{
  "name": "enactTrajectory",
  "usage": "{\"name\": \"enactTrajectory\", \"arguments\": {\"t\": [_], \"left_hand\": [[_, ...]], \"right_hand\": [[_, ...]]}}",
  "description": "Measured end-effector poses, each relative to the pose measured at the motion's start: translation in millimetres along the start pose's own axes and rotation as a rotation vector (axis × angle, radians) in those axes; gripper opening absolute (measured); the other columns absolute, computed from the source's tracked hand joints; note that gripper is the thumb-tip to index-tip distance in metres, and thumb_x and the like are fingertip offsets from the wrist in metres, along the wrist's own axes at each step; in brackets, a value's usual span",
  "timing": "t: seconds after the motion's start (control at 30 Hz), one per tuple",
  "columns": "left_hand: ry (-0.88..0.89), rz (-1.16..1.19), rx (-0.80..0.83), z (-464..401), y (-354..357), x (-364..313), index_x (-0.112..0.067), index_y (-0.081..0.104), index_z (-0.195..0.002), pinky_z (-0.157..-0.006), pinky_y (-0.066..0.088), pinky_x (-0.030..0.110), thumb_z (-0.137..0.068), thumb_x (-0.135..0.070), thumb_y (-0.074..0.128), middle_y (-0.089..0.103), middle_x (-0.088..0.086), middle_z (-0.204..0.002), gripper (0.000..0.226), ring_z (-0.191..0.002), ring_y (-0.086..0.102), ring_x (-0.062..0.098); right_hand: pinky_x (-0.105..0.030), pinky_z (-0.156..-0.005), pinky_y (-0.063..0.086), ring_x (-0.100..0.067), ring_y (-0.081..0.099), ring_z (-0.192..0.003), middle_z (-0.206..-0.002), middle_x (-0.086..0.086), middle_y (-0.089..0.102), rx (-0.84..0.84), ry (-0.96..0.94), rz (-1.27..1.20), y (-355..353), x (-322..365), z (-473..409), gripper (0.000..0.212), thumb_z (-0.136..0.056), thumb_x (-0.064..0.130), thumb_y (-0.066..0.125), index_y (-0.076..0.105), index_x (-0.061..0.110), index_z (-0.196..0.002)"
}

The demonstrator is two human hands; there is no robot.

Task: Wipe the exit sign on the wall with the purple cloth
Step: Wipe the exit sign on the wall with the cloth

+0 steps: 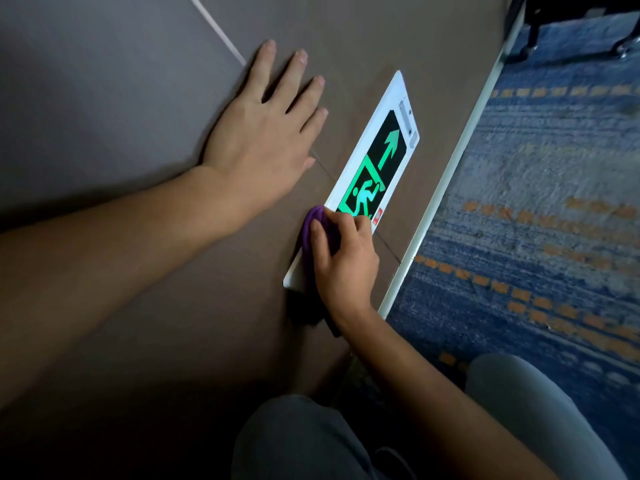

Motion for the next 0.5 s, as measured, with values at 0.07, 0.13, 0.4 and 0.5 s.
{"name": "enactTrajectory", "arguments": {"t": [0.07, 0.13, 0.4, 0.5], "left_hand": [[-0.004, 0.002, 0.0, 11.9, -1.3, -2.8, -0.014, 0.021, -0.165, -0.127, 0.012, 0.067, -0.106, -0.055, 0.023, 0.015, 0.017, -0.174, 0.072, -0.161, 0.01, 0.044], [-0.01, 0.003, 0.01, 25.0, -1.3, -8.0, -0.014, 0.021, -0.166, -0.126, 0.01, 0.067, -0.106, -0.055, 0.024, 0.015, 0.017, -0.174, 0.073, -0.161, 0.009, 0.044], [-0.007, -0.036, -0.012, 36.7, -3.3, -15.0, -0.013, 0.024, -0.165, -0.127, 0.013, 0.066, -0.106, -0.054, 0.023, 0.018, 0.017, -0.173, 0.071, -0.161, 0.011, 0.042], [-0.022, -0.042, 0.001, 35.7, -5.4, -13.2, -0.015, 0.021, -0.165, -0.128, 0.012, 0.064, -0.105, -0.056, 0.02, 0.014, 0.015, -0.174, 0.073, -0.162, 0.007, 0.041]], "right_hand": [[-0.027, -0.072, 0.043, -0.01, 0.052, -0.093, -0.108, 0.001, 0.058, 0.012, -0.007, -0.003, 1.4, 1.3, 10.2, 0.024, -0.099, 0.038, 0.065, 0.067, 0.025, -0.119], [-0.029, -0.07, 0.046, -0.011, 0.054, -0.089, -0.108, 0.002, 0.057, 0.025, -0.029, 0.001, 1.8, 3.0, 21.5, 0.025, -0.099, 0.037, 0.066, 0.067, 0.025, -0.12], [-0.03, -0.06, 0.051, -0.014, 0.061, -0.078, -0.104, 0.004, 0.055, 0.093, -0.149, 0.024, 10.9, 5.3, 82.7, 0.026, -0.097, 0.045, 0.061, 0.064, 0.03, -0.118], [-0.034, -0.062, 0.055, -0.015, 0.064, -0.082, -0.106, 0.004, 0.058, 0.128, -0.183, 0.035, 8.8, 3.3, 89.9, 0.025, -0.098, 0.043, 0.064, 0.067, 0.028, -0.118]]}}
Point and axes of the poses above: each hand's wrist, its own z-axis away from the middle knuckle, its own y-axis out of the palm, x = y × z, the point moved 9 cm from there along -z, towards the middle knuckle
